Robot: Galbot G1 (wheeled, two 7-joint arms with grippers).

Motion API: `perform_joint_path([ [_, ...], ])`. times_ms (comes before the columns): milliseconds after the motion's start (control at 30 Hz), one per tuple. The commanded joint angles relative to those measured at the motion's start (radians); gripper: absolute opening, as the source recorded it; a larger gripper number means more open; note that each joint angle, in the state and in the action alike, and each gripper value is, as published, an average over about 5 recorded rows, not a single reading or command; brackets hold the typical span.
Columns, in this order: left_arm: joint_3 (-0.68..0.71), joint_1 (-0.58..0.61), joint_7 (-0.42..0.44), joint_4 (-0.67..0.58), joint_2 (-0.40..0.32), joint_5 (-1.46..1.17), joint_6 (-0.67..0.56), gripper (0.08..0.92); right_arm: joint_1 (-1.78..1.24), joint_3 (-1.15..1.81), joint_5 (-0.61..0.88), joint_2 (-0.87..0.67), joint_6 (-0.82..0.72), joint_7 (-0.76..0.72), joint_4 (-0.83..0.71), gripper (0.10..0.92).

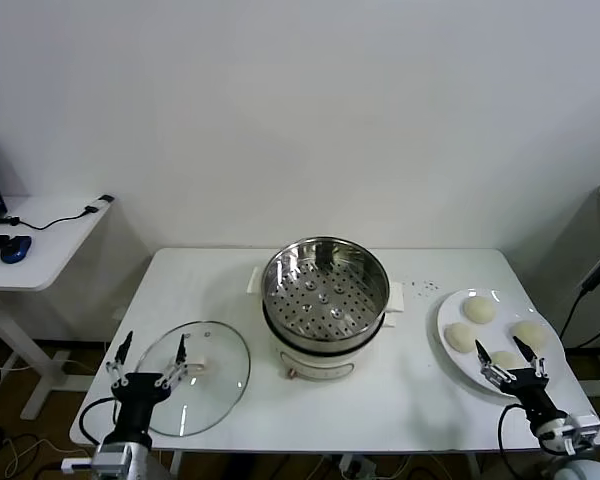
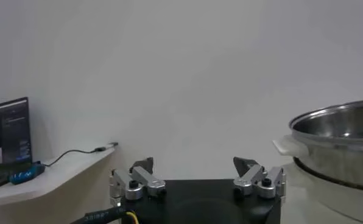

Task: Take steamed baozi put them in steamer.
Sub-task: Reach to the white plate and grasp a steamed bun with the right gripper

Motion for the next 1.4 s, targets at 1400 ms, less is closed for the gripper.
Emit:
perform_joint_path([
  [1400, -0.027, -0.019, -0.006, 0.016, 0.037, -0.018, 0.034, 0.823, 1.518, -1.301, -0.884, -0.250, 0.125, -0.824, -1.101, 0.823],
])
